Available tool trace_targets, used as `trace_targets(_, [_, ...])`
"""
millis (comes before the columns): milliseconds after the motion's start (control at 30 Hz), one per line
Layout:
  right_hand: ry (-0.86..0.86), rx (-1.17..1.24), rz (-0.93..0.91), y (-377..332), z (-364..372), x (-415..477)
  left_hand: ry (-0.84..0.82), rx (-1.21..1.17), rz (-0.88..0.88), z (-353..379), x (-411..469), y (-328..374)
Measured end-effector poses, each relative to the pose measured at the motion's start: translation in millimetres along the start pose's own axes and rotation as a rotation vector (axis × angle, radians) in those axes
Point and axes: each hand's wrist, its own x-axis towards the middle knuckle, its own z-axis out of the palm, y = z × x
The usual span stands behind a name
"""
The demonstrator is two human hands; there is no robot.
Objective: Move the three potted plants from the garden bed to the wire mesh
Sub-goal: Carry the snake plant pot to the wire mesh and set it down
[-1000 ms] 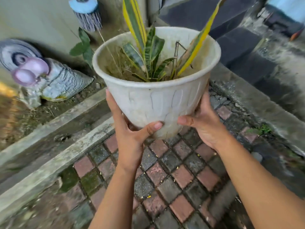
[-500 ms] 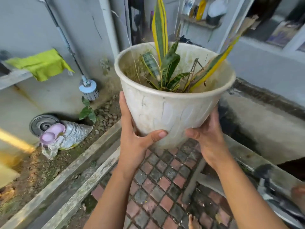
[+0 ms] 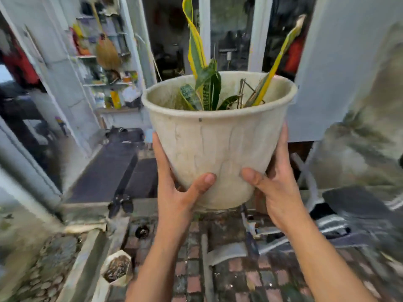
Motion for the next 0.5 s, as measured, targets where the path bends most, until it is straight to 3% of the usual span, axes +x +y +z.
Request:
trace_targets(200, [0.246, -0.182, -0.172, -70, -140, -35, -0.257, -0.133, -0.024, 158, -17, -4])
trace_targets(500, [0.571, -0.462, -0.29, -179, -334, -99, -0.553, -0.402, -0.095, 397, -72, 8])
